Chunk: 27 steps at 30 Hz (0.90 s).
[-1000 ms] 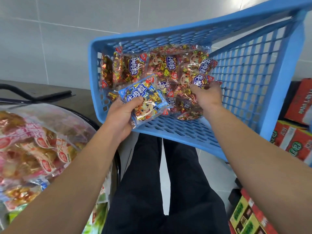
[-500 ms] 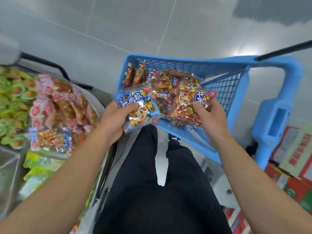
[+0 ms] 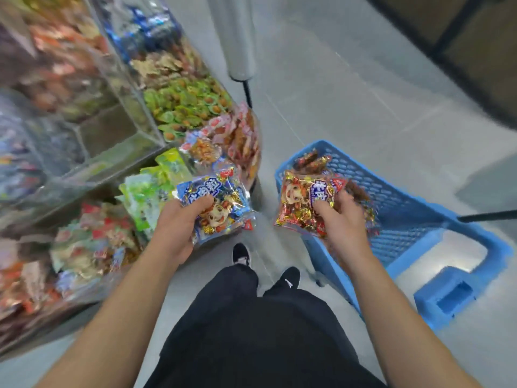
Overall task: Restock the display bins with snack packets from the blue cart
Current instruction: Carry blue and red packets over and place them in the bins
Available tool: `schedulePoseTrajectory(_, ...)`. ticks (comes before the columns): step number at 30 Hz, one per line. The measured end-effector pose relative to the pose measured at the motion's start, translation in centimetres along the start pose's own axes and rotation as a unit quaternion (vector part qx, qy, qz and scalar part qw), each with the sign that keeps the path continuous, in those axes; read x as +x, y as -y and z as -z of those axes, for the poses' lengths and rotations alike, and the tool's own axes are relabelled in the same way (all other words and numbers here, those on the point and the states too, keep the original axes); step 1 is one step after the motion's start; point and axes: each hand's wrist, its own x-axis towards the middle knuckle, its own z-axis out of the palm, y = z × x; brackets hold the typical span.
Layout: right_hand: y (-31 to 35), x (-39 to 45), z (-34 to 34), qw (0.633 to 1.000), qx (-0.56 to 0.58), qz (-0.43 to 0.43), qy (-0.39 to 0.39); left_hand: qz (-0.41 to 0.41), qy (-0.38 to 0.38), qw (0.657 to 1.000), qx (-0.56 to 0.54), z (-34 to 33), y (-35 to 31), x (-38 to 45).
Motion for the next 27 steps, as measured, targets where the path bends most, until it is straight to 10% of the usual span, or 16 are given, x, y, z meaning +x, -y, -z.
schedulePoseTrajectory(12, 7.5, -4.9, -16.6, 0.974, -0.056, 0.115, 0.187, -0.108, -0.132, 0.969, -0.18, 17.6, -1.7, -6.2)
schedulePoseTrajectory(27, 13.5, -8.5, -36.5, 0.948, -0.154, 0.213, 0.181, -0.13, -0.148, 0.955, -0.221, 38.6, -4.2, -4.0)
